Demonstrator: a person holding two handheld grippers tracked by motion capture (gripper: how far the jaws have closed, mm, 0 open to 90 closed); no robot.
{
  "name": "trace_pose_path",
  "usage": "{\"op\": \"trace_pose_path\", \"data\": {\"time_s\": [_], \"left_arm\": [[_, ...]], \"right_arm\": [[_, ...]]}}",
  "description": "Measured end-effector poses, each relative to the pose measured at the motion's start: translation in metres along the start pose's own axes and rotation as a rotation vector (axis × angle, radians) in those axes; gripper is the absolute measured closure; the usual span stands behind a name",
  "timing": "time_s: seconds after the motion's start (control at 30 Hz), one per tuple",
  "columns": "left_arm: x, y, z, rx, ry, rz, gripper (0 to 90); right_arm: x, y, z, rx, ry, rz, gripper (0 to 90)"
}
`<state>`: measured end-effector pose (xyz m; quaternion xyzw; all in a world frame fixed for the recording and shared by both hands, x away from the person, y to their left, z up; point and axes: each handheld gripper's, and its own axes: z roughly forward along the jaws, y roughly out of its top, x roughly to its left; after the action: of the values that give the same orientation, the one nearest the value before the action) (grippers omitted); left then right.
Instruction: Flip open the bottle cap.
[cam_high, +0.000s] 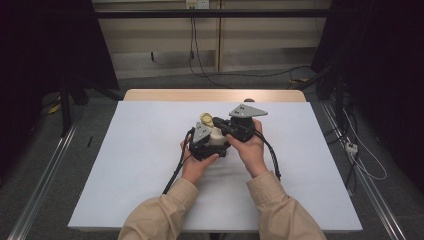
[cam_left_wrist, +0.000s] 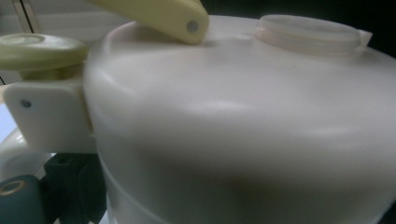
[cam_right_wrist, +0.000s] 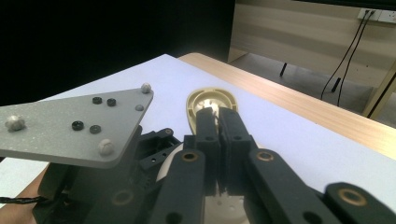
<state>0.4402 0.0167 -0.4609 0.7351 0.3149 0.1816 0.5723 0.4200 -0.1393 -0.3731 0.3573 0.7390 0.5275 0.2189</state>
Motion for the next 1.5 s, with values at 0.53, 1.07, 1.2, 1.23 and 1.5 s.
{"op": "trace_pose_path", "data": {"time_s": [0.53,1.07,1.2,1.23,1.5], "left_arm": [[0.002,0.0,-0.002,0.018,-0.018,-0.027,4.5],[0.002,0.003,-0.009,0.1,-0.023,-0.05,3.4],[0.002,0.003,-0.012,0.132,-0.027,-0.05,3.0],[0.003,0.002,-0.012,0.14,-0.032,-0.047,2.9],[0.003,-0.004,-0.026,0.189,-0.038,0.013,5.7]], "right_arm": [[-0.006,-0.004,-0.02,-0.038,0.031,0.077,47.3],[-0.008,-0.025,-0.048,-0.025,0.013,0.064,27.7],[-0.009,-0.035,-0.056,-0.008,0.002,0.057,27.0],[-0.01,-0.038,-0.058,-0.003,0.002,0.058,26.5],[-0.016,-0.061,-0.08,-0.012,-0.019,0.081,25.1]]}}
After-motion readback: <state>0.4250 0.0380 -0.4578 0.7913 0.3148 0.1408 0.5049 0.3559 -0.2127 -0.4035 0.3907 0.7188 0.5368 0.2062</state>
